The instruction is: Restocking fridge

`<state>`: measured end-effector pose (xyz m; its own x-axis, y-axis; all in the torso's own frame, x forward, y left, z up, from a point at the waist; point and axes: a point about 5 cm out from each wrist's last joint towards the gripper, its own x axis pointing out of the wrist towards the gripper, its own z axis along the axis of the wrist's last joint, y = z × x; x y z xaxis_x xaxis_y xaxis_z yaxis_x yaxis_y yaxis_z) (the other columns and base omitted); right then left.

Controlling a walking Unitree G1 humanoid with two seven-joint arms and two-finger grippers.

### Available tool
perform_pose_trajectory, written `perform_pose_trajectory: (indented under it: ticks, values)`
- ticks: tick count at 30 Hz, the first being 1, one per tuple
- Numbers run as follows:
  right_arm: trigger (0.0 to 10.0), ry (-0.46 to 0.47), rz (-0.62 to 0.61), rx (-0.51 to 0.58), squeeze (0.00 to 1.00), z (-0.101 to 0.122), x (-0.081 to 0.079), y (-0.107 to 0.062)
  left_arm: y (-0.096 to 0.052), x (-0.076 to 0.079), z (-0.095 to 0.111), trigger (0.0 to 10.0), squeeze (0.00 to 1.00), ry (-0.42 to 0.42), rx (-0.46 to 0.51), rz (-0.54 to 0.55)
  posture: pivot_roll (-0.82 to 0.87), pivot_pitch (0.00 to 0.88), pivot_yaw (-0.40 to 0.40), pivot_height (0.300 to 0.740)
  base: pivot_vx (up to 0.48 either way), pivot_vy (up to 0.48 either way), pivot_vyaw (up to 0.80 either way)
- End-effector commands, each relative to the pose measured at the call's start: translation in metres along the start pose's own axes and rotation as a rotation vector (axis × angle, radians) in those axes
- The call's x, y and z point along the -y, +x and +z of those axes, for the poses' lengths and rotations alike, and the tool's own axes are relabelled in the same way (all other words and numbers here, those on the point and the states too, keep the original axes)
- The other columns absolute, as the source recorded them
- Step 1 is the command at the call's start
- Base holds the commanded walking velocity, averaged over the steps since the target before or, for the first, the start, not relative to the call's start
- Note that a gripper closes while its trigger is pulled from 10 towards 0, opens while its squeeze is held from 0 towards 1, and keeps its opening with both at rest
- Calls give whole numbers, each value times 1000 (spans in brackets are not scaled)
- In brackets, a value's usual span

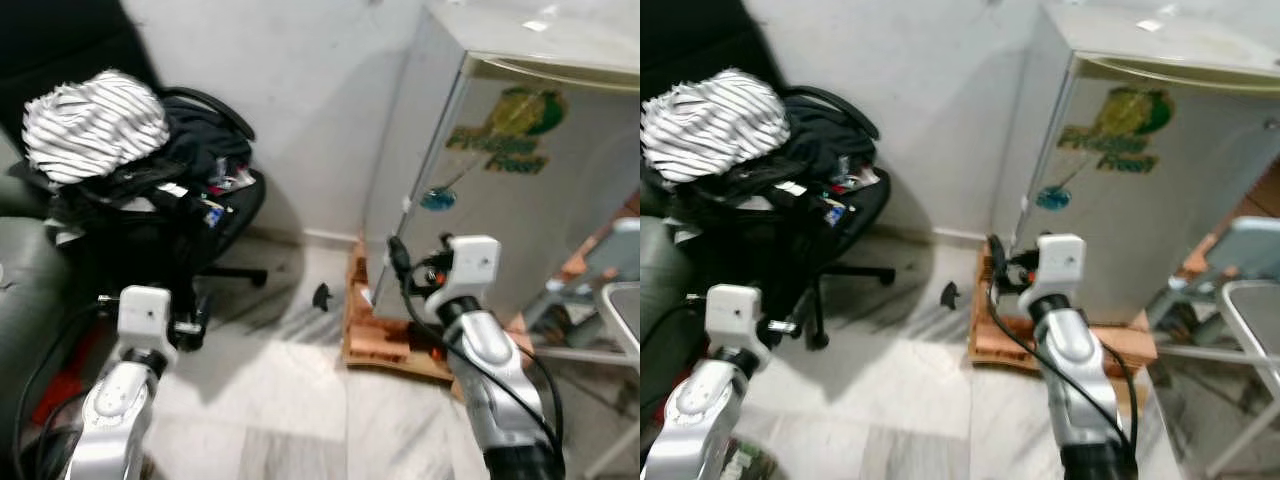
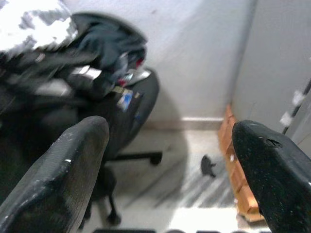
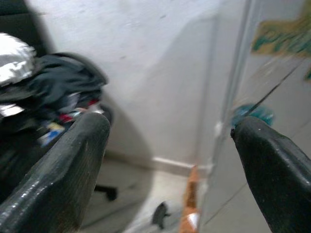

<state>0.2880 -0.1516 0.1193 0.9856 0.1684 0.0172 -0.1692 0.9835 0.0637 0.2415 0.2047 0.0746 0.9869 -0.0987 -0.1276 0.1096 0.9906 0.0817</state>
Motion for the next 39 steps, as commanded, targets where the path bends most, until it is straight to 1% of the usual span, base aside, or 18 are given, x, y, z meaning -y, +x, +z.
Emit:
perform_pose_trajectory:
  ticks: [1,9,14,16,20,22,24,26,28,34,37,39]
  values:
    - [10000,-12,-32,3,0,2,12,-1,5,11,8,10000,0,9,36,-38,77,0,-63,740,480,0,-800]
    - [10000,-17,-46,5,0,2,14,0,6,6,5,10000,0,-11,19,-22,80,0,-63,740,479,0,-800]
    - [10000,-12,-42,-3,0,-1,12,-1,10,9,5,10000,0,-25,14,-28,85,0,-72,740,452,0,-544]
    - [10000,-10,-39,-7,0,-2,11,-1,11,10,5,10000,0,-34,11,-28,87,0,-73,740,409,251,-475]
    - [10000,-4,-34,-6,0,-2,7,1,13,7,6,10000,0,-16,9,-23,84,0,-70,740,376,297,-463]
    - [10000,-4,-33,-5,0,-2,7,2,13,6,5,10000,0,-38,-8,-9,84,0,-71,740,321,356,-216]
    - [10000,2,-37,-7,0,-2,8,2,12,5,6,10000,0,-43,2,1,84,0,-70,740,283,388,-616]
    - [10000,-2,-40,-8,0,-1,9,2,10,4,7,10000,0,-41,11,7,85,0,-69,740,0,0,-800]
    - [10000,-2,-42,-7,0,-2,10,2,8,5,4,10000,0,-55,-8,3,86,0,-70,740,0,0,-634]
    - [10000,0,-36,-12,0,-4,7,1,4,6,-1,10000,0,-61,-37,5,90,0,-72,740,0,0,0]
    - [10000,0,-35,-14,0,-4,7,1,4,6,-1,10000,0,-57,-35,1,92,0,-74,740,0,0,0]
    - [10000,-5,-39,-18,0,-4,8,2,3,5,1,10000,0,-60,-37,-9,92,0,-74,740,0,480,0]
